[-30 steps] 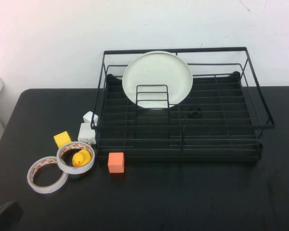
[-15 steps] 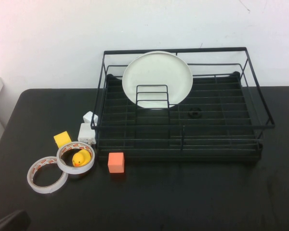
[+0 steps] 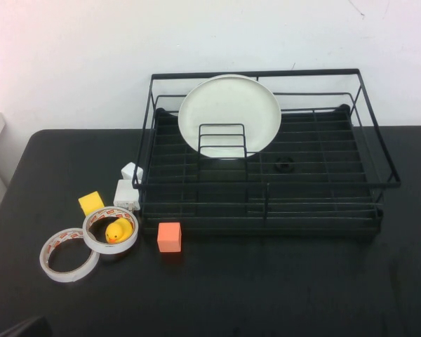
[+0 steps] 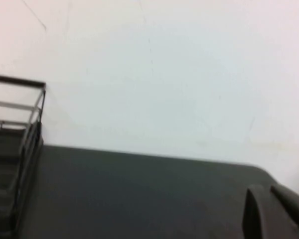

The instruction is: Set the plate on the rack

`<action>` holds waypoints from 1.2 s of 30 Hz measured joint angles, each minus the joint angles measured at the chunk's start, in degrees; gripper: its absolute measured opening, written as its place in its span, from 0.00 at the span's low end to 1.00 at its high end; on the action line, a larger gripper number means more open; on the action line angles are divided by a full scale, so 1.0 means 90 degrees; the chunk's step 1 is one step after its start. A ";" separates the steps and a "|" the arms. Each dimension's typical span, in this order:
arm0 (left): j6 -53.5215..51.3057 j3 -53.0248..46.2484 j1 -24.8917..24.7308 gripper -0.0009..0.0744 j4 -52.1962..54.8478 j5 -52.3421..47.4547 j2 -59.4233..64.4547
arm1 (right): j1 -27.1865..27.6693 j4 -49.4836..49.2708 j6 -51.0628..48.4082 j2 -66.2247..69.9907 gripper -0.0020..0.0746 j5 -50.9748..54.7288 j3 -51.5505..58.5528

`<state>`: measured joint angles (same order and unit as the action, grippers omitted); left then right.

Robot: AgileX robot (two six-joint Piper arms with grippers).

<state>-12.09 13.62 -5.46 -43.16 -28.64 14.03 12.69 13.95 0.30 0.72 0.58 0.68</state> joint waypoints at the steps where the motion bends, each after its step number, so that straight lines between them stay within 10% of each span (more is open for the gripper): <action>1: 0.0000 0.0000 0.0000 0.01 0.0000 -0.0030 0.0000 | 0.0029 -0.0036 0.0000 -0.0056 0.04 0.0015 0.0064; 13: -0.0012 0.0000 0.0000 0.01 0.0000 -0.0406 0.0000 | -0.1212 -0.1257 -0.0081 -0.0151 0.04 0.1581 0.0095; 36: -0.0023 0.0000 0.0000 0.01 0.0011 -0.0539 0.0000 | -0.1222 -0.1217 -0.0093 -0.0151 0.04 0.2002 0.0072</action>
<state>-12.29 13.62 -5.46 -43.06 -33.49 14.03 1.69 2.99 -0.54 -0.64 18.60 1.33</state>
